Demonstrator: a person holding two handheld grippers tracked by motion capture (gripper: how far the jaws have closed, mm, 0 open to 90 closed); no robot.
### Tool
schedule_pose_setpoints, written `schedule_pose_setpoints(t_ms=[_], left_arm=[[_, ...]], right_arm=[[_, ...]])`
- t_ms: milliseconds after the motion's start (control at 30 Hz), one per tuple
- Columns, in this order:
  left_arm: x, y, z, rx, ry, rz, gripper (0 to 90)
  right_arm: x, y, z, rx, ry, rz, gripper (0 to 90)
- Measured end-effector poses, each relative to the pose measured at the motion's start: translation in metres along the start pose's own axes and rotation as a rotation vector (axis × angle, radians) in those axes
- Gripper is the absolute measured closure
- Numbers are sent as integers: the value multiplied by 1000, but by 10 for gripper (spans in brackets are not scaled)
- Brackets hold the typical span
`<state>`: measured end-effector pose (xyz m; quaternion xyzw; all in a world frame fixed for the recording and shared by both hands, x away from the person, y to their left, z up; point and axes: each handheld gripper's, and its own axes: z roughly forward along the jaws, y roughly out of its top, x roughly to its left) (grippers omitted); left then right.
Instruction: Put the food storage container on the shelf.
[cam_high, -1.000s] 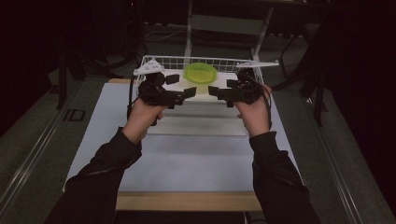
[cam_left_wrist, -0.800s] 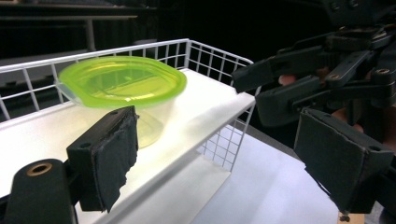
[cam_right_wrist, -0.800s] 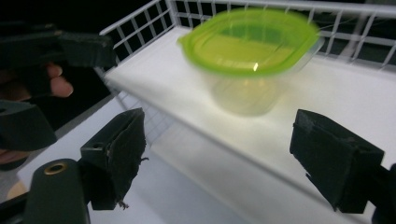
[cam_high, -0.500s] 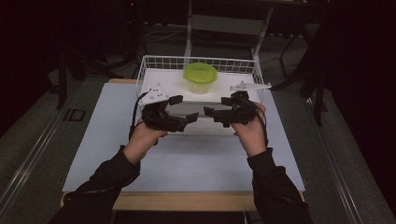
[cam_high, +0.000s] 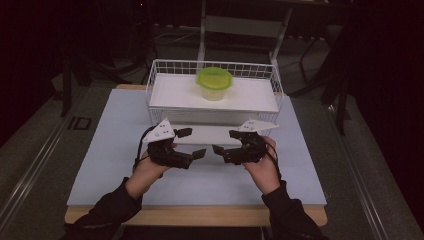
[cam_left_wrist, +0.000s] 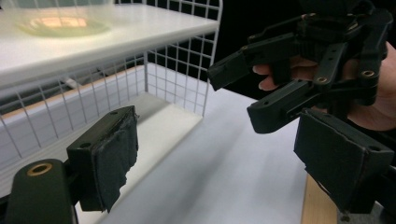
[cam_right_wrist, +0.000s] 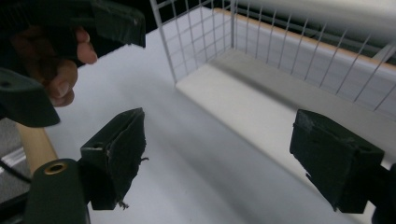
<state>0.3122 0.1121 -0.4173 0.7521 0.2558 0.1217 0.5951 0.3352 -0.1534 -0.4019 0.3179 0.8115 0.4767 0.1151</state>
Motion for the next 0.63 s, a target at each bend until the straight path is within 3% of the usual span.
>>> schedule_pose_setpoints(t_ms=[200,333,633], left_arm=[[-8,-19,5,13,-21,1,144],[-12,-29,8,27,-26,8,144],[-13,-37,4,26,-19,-5,144]], right_arm=[[3,-22,9,12,6,-5,179],[3,-36,17,51,7,-8,179],[2,-41,16,42,-1,-13,179]])
